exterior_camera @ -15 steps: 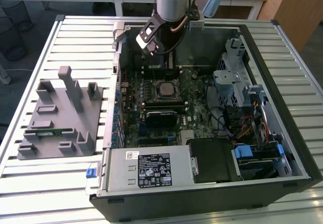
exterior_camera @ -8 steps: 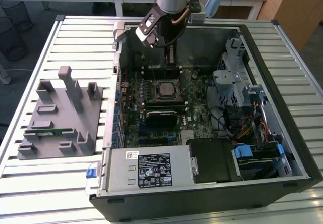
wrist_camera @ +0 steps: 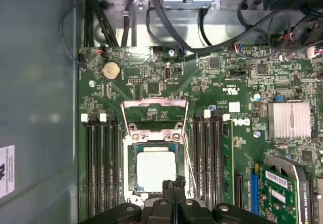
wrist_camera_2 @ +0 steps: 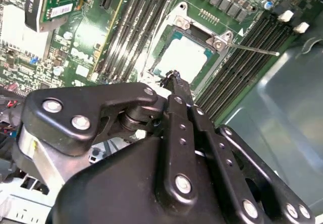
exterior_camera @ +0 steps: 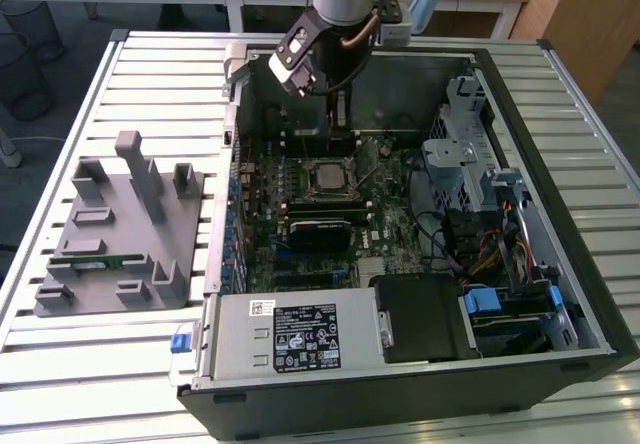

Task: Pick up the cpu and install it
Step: 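Close the cpu cover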

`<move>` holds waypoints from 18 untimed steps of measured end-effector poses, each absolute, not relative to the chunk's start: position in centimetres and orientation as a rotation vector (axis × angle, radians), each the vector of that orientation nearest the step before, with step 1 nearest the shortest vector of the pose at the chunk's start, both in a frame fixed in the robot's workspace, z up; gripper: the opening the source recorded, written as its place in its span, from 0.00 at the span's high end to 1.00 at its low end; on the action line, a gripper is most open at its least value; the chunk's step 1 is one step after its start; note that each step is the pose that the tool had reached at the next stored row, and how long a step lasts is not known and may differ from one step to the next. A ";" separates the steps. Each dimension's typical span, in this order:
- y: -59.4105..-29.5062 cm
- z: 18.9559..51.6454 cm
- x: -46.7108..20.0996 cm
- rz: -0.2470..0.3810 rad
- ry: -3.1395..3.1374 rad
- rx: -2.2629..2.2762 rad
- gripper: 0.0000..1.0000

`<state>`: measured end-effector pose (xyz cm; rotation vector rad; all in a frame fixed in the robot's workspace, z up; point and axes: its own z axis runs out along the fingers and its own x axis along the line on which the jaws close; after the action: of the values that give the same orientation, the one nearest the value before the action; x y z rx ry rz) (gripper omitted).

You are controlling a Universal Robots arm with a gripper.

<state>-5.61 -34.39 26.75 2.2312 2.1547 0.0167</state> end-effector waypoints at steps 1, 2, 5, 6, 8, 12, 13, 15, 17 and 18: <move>-34.4 26.8 -5.3 0.016 2.155 2.231 0.89; -34.4 26.8 -4.9 0.014 2.156 2.232 0.89; -34.4 26.8 -3.7 0.013 2.156 2.232 0.89; -34.4 26.9 -3.6 0.013 2.157 2.232 0.89; -34.4 27.3 -3.6 0.012 2.157 2.233 0.89; -34.4 27.4 -2.1 0.009 2.159 2.234 0.89; -34.4 27.4 -1.7 0.009 2.159 2.234 0.89; -34.4 27.3 -0.8 0.009 2.160 2.234 0.89; -34.4 27.3 0.0 0.009 2.161 2.233 0.89; -34.3 27.3 0.3 0.009 2.162 2.232 0.89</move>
<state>0.33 -34.35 27.29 2.2317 2.1618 0.0089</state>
